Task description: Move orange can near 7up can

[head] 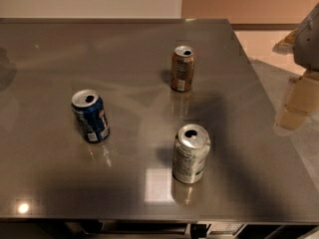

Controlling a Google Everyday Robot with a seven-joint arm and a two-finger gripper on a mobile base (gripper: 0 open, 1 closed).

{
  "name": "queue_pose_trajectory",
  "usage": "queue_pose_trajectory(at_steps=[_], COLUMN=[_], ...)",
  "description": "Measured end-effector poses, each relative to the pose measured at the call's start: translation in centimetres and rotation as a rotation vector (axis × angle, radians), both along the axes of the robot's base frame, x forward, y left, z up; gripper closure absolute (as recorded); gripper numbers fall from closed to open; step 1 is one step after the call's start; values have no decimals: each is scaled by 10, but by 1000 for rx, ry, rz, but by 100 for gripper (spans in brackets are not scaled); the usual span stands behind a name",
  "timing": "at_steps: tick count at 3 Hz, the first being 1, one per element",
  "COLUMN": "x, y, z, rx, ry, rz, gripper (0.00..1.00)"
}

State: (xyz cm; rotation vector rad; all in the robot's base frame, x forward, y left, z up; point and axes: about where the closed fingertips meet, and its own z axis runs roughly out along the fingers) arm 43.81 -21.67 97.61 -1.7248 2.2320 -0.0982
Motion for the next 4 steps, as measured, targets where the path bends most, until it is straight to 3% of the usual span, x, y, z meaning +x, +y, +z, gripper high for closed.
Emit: queue_pose_trajectory(at_steps=[1, 2, 4], x=[3, 26, 96], y=[3, 17, 53], z=[0, -5, -16], rx=[8, 50, 236], ry=[0, -7, -30], rz=[1, 16, -2], gripper=[0, 0, 0])
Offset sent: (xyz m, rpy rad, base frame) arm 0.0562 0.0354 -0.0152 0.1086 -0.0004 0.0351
